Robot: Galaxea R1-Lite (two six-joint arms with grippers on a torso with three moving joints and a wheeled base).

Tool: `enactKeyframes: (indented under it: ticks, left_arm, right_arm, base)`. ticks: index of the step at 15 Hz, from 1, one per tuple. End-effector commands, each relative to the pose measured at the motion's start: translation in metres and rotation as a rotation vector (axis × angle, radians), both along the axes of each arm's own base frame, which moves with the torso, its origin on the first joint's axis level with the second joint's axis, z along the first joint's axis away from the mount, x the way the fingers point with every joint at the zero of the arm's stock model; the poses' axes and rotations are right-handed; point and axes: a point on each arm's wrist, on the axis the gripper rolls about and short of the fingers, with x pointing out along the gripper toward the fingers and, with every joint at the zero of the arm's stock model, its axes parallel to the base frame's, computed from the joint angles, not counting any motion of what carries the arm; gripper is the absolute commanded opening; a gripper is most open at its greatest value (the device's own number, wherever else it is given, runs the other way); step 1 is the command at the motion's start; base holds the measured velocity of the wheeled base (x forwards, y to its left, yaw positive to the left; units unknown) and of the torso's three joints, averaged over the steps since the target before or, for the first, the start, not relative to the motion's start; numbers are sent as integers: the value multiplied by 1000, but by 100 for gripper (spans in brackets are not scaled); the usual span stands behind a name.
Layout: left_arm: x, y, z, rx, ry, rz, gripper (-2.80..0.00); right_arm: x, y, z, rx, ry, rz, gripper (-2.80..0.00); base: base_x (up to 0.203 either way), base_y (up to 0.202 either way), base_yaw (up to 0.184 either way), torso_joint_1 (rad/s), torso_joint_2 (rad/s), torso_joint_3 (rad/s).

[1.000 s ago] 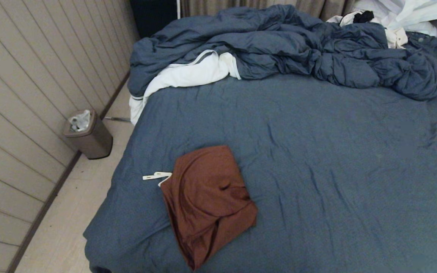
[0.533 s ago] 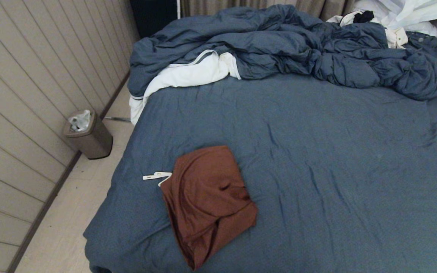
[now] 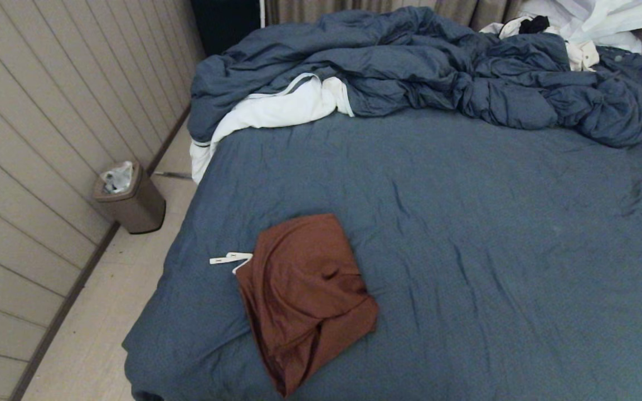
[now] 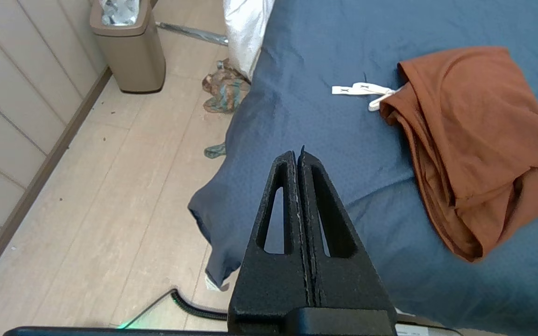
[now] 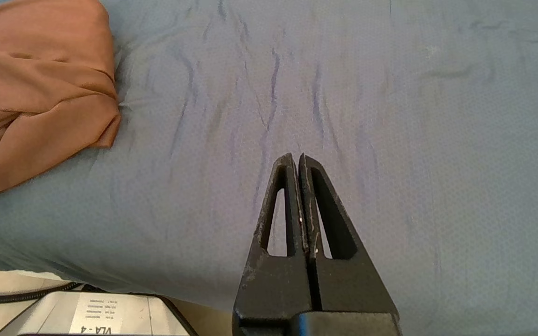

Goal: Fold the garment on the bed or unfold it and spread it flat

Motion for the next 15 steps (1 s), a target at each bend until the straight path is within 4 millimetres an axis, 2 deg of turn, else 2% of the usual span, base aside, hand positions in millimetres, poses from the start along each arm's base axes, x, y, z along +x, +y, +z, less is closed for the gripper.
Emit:
enactKeyframes:
  ticks: [1,15]
  left_arm:
    - [0,0,0,-1,1,1,-280]
    - [0,0,0,-1,1,2,-280]
  right_arm:
    - [0,0,0,0,5,0,-280]
    - [0,0,0,5,4,-4,-280]
  base:
    - [0,0,0,0,0,0]
    - [0,0,0,0,0,0]
